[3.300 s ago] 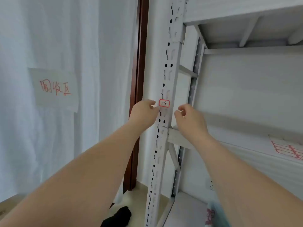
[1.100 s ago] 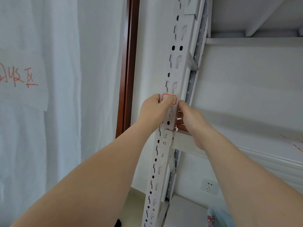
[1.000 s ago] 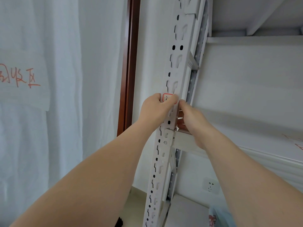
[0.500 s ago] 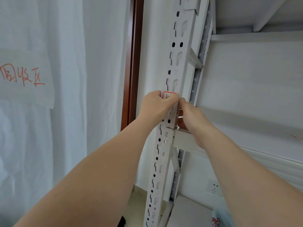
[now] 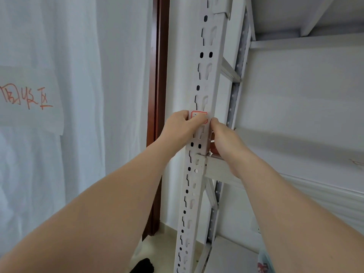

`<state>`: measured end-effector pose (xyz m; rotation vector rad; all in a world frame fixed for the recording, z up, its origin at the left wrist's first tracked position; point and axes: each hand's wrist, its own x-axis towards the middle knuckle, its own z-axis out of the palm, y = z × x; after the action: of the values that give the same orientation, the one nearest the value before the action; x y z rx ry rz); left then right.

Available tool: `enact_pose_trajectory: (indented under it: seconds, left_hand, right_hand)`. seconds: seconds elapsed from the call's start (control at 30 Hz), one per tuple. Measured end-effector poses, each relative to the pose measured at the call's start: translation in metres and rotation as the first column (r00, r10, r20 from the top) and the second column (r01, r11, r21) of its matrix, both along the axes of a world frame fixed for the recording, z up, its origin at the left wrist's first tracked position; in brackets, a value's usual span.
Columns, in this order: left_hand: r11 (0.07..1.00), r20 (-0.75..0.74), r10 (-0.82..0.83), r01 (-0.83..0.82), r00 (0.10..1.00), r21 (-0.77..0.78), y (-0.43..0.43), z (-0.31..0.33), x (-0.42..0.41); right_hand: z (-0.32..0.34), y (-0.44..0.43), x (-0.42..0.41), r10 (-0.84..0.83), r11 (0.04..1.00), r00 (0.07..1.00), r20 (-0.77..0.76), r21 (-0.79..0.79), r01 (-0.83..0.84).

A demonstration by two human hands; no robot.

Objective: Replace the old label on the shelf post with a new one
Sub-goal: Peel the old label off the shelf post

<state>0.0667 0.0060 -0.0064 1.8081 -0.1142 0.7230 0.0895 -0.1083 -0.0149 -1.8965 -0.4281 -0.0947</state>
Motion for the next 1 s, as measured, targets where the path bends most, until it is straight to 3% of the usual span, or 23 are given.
enact_pose_trajectory:
  seconds: [0.27,0.53,0.8,1.0]
  left_hand:
    - [0.994,-0.015,-0.017,0.015,1.0,-0.107,-0.007,-0.002,0.003]
    - [0.941,-0.067,-0.089,0.062,0.994,-0.333,-0.021,-0.01,0.004]
    - [0.934,-0.045,-0.017,0.0,0.999,-0.356,-0.026,-0.007,0.007]
    - [0.929,-0.04,-0.059,0.04,0.997,-0.368,-0.026,-0.008,0.004]
  right_hand:
    - [-0.002,-0.001,0.002,0.011,1.0,1.0,-0.01,0.005,-0.011]
    - [-0.004,0.0,0.008,0.01,1.0,1.0,0.007,0.002,-0.01]
    - [-0.004,0.005,0.009,0.002,1.0,0.999,0.035,-0.017,-0.002]
    - [-0.005,0.005,0.01,-0.01,0.999,0.999,0.052,-0.031,0.011]
